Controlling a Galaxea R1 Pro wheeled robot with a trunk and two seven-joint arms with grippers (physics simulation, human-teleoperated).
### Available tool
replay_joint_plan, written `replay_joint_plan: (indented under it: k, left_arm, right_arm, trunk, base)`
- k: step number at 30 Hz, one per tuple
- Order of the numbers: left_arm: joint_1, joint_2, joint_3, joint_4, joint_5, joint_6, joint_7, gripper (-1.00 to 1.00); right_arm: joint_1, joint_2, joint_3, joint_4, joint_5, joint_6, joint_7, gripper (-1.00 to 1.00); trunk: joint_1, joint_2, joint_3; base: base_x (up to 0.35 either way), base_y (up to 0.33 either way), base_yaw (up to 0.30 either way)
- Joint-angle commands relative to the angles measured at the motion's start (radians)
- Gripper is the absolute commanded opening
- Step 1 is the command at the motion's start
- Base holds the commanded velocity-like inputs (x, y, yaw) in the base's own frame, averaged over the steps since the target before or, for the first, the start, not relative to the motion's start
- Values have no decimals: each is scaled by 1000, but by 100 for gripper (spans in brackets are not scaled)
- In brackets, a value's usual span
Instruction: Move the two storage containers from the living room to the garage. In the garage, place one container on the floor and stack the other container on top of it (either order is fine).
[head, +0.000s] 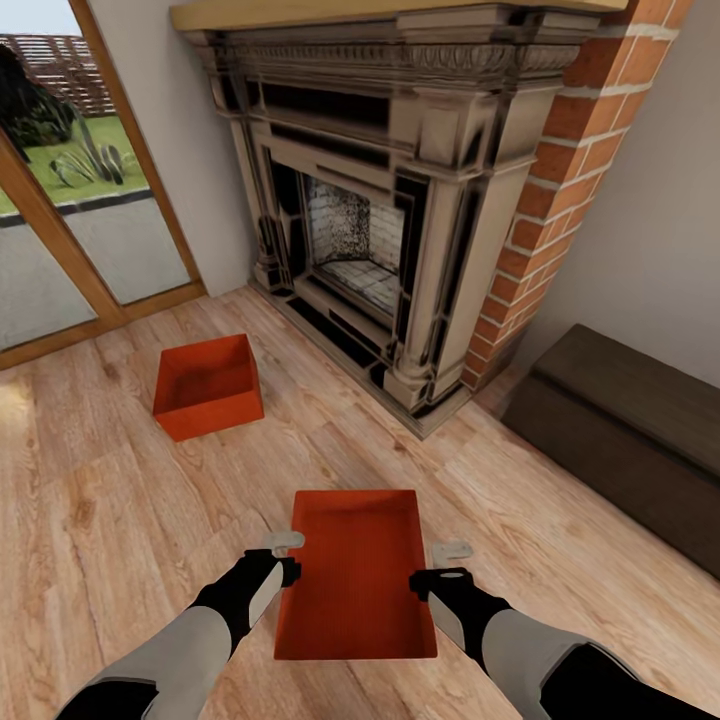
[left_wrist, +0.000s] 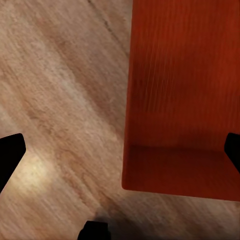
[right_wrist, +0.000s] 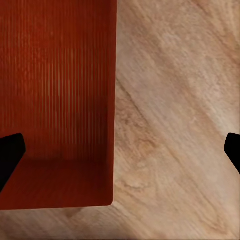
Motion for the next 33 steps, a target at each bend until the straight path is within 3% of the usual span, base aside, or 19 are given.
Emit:
replay_joint_plan:
  k: [1,33]
  left_arm:
    - [0,0,-1,-2,7,5,5,100]
    - [0,0,-2,-1,5,6,5,100]
  right_arm:
    - [0,-1,9,-2,-6,7,-6,100]
    - [0,-5,9,-2,-7,6,-4,100]
  trunk:
    - [4,-8,-4]
    - [119,-218,-98]
  base:
    - [0,0,0]
    - [0,0,0]
